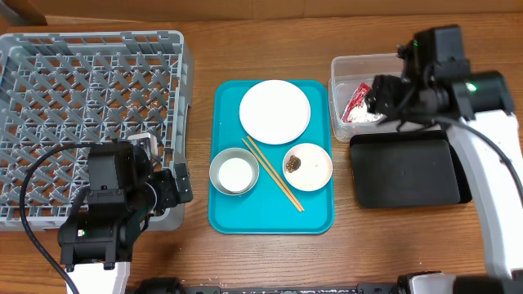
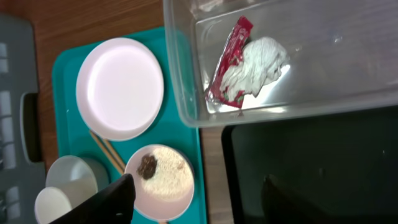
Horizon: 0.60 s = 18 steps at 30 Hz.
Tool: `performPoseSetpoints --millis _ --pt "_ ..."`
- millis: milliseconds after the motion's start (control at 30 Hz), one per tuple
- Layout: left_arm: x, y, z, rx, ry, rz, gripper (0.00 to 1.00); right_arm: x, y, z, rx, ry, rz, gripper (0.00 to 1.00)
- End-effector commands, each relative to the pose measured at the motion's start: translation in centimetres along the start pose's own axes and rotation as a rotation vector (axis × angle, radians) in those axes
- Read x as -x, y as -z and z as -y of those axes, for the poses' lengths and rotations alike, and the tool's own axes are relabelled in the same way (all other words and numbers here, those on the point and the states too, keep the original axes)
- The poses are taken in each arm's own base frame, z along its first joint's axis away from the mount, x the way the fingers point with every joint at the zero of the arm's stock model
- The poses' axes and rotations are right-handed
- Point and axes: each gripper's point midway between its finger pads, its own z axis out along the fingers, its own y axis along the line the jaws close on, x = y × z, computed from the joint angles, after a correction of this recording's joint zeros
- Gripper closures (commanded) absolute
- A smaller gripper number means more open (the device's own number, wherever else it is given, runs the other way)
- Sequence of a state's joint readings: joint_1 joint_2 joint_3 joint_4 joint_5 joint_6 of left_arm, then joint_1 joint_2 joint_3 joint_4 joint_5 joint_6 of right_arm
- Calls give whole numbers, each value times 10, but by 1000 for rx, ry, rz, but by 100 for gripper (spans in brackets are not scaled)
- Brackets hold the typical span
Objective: Sort waste into correct bins and load items into the dishwasher
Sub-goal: 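Grasp the white tissue from the plate with the right gripper, drop in bin, then grasp the rim of the pink rice bowl with the right gripper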
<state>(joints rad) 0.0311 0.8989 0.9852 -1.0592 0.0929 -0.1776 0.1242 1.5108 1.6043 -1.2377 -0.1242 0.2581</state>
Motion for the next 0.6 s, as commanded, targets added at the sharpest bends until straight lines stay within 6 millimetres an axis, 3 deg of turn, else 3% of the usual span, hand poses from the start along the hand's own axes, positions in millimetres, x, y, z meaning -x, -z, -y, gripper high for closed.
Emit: performPoseSetpoints --millis 0,167,333,467,567 --pt "7 7 4 -15 -5 26 0 -19 12 -3 35 2 6 34" --pt "7 7 4 -15 -5 26 0 -64 1 -22 104 131 32 29" --pt "8 7 5 -16 -5 31 0 -110 -34 -67 173 336 -64 24" --pt "9 6 5 -17 -5 31 0 -139 -70 -99 168 459 -148 27" --pt "9 6 5 -16 -5 31 0 -158 -101 -112 153 508 -216 31"
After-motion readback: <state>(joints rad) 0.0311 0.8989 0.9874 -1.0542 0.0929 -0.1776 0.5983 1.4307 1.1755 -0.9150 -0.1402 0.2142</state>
